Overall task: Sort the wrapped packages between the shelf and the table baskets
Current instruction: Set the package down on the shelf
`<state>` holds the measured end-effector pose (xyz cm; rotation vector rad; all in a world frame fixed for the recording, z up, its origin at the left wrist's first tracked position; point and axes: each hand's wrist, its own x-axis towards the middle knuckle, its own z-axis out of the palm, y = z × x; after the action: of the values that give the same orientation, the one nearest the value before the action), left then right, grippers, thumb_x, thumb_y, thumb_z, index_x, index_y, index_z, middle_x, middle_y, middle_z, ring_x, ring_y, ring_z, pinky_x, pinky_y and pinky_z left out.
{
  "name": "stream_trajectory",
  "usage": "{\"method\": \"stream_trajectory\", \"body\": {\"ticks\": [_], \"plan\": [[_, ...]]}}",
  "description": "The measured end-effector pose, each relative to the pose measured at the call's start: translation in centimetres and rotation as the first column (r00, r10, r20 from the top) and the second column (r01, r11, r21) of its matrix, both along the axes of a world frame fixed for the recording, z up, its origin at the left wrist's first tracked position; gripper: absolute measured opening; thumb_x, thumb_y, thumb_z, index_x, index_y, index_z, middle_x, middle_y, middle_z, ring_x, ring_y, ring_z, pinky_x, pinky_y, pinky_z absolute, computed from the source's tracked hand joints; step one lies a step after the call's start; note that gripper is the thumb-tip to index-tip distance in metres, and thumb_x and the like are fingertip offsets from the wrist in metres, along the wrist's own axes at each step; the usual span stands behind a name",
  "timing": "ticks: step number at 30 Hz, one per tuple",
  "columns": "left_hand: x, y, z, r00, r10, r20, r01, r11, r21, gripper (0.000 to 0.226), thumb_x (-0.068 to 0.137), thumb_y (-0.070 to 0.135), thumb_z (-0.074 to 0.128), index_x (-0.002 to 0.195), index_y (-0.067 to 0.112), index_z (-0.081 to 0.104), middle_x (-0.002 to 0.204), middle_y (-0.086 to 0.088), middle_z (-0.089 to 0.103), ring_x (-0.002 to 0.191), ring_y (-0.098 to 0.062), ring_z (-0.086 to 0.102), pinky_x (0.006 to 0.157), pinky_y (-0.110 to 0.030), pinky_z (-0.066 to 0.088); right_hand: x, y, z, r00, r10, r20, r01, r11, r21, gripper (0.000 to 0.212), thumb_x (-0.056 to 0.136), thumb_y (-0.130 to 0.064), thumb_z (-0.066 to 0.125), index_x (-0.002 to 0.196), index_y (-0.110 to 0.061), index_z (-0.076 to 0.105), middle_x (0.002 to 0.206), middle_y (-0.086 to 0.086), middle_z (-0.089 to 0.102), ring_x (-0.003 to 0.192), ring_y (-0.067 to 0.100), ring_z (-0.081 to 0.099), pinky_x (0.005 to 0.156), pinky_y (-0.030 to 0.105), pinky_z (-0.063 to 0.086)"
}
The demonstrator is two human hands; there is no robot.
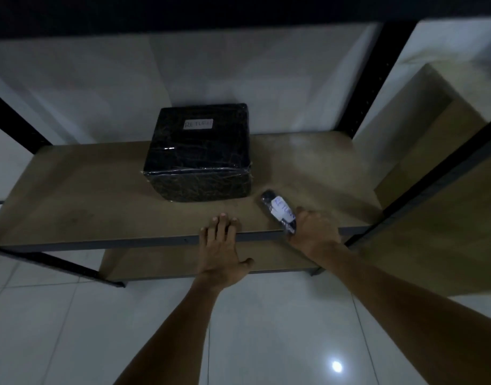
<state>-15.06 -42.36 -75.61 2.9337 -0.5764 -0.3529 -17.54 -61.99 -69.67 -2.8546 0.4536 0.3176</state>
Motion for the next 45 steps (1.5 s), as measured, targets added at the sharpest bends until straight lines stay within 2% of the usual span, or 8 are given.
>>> {"method": "stream_trajectory", "body": {"ticks": [8,11,13,15,19,24,35,45], "plan": [[-5.2,0.9,8.5,0.972,-0.010,-0.235,0.002,0.999,-0.034,0.067,0.089,0.040,0.057,0.144,0.010,0.033,0.147,-0.009,0.035,0.133,-0.028,0.037,0.112,-0.040,0.029,-11.0,-1.6,6.4,0.990,0.018,-0.139,-0.019,1.000,-0.004,0.040,0.084,-0.035,0.062,0.120,-0.021,0.053,0.116,0.003,0.064,0.106,0.024,0.062,0.074,0.026,0.044],[-8.9,0.8,12.5,0.958,-0.005,-0.286,-0.035,0.990,-0.134,0.038,0.091,0.035,0.057,0.119,0.010,0.054,0.116,-0.006,0.060,0.106,-0.022,0.058,0.089,-0.030,0.049,-14.7,-2.3,10.4,0.990,0.047,-0.131,-0.054,0.997,-0.049,0.044,0.084,-0.035,0.061,0.126,-0.026,0.051,0.119,0.000,0.063,0.108,0.022,0.061,0.078,0.026,0.047],[-12.0,0.5,15.6,0.950,-0.027,-0.310,-0.034,0.982,-0.188,0.019,0.094,0.030,0.055,0.095,0.012,0.058,0.089,0.001,0.060,0.086,-0.015,0.058,0.069,-0.022,0.045,-17.5,-2.6,13.2,0.990,0.076,-0.122,-0.085,0.993,-0.077,0.046,0.085,-0.034,0.060,0.130,-0.028,0.050,0.121,-0.001,0.061,0.109,0.020,0.061,0.081,0.026,0.048],[-15.5,-0.1,18.6,0.951,-0.064,-0.302,-0.017,0.966,-0.257,0.021,0.094,0.024,0.056,0.075,0.017,0.052,0.073,0.006,0.052,0.071,-0.009,0.052,0.062,-0.022,0.041,-20.9,-3.2,15.8,0.991,0.080,-0.107,-0.090,0.992,-0.087,0.048,0.085,-0.033,0.060,0.132,-0.029,0.049,0.123,-0.001,0.060,0.110,0.019,0.060,0.083,0.026,0.048],[-22.4,-1.6,24.0,0.958,-0.108,-0.266,0.022,0.951,-0.308,0.023,0.092,0.019,0.058,0.099,-0.001,0.065,0.098,-0.011,0.066,0.087,-0.022,0.061,0.076,-0.033,0.052,-29.2,-4.5,20.9,0.996,0.075,-0.048,-0.078,0.995,-0.063,0.046,0.085,-0.032,0.061,0.129,-0.031,0.049,0.122,-0.001,0.060,0.110,0.021,0.060,0.084,0.027,0.048],[-32.5,-4.4,31.3,0.980,-0.113,-0.167,0.067,0.963,-0.260,0.034,0.088,0.031,0.062,0.116,0.012,0.064,0.118,-0.003,0.063,0.106,-0.023,0.061,0.087,-0.028,0.049,-40.4,-6.4,27.7,0.998,0.069,-0.006,-0.069,0.998,-0.017,0.043,0.081,-0.034,0.065,0.121,-0.027,0.051,0.116,0.002,0.064,0.104,0.024,0.062,0.076,0.027,0.047],[-41.1,-11.7,39.1,0.912,-0.306,-0.273,0.280,0.951,-0.130,0.019,0.079,0.038,0.067,0.085,0.021,0.064,0.094,-0.001,0.067,0.089,-0.018,0.065,0.076,-0.028,0.049,-51.6,-11.4,37.2,0.999,0.031,-0.027,-0.029,0.997,0.073,0.046,0.079,-0.026,0.069,0.122,-0.018,0.054,0.117,0.006,0.063,0.104,0.024,0.060,0.072,0.024,0.042],[-42.0,-16.3,38.6,0.856,-0.422,-0.300,0.404,0.907,-0.123,0.033,0.082,0.038,0.065,0.102,0.011,0.064,0.105,-0.007,0.066,0.093,-0.019,0.062,0.084,-0.034,0.050,-55.3,-16.4,38.0,0.992,-0.095,-0.082,0.100,0.993,0.059,0.050,0.073,-0.026,0.076,0.118,-0.023,0.056,0.112,0.003,0.066,0.091,0.019,0.065,0.077,0.029,0.054]]}}
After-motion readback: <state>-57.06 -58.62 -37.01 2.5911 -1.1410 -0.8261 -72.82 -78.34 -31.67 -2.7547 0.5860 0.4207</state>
